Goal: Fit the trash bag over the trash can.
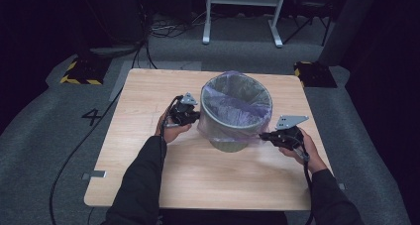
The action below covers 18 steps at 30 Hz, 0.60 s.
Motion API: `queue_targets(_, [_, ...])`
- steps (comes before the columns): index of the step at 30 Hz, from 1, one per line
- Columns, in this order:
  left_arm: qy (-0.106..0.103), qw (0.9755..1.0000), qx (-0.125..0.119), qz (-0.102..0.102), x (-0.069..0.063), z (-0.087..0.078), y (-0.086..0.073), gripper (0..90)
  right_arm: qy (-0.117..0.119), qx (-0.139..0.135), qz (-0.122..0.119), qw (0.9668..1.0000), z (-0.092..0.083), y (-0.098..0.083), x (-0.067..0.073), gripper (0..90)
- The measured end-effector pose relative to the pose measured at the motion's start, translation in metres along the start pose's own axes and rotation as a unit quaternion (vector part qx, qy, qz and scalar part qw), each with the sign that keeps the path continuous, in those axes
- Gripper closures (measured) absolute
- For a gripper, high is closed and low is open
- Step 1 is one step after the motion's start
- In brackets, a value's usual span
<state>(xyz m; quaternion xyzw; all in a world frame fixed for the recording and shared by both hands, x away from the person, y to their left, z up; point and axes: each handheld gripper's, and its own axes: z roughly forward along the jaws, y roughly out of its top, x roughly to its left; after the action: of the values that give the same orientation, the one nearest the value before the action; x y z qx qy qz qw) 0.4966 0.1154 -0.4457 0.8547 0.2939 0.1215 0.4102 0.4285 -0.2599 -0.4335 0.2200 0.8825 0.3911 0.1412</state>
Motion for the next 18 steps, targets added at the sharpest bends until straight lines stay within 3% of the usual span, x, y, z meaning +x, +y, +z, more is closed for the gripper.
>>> queue_targets(7, [0.005,0.9997,0.024,-0.002,0.002,0.004,-0.01,89.9,0.002,0.02,0.009,0.9998,0.007,-0.006,-0.003,90.0])
queue_targets(12, [0.014,0.9997,0.016,-0.01,0.004,0.0,-0.015,88.9,-0.002,0.035,0.015,0.9993,0.012,-0.011,-0.005,90.0])
queue_targets(13, [0.011,0.9998,0.011,-0.007,0.005,-0.002,-0.015,85.8,-0.003,0.034,0.016,0.9993,0.012,-0.012,-0.006,90.0])
queue_targets(15, [0.03,0.9995,0.005,-0.005,0.004,-0.007,-0.015,78.6,-0.004,0.032,0.018,0.9993,0.011,-0.012,-0.007,90.0])
queue_targets(18, [0.049,0.9986,-0.008,-0.016,0.005,-0.019,-0.015,60.0,-0.007,0.03,0.018,0.9993,0.009,-0.014,-0.007,85.5])
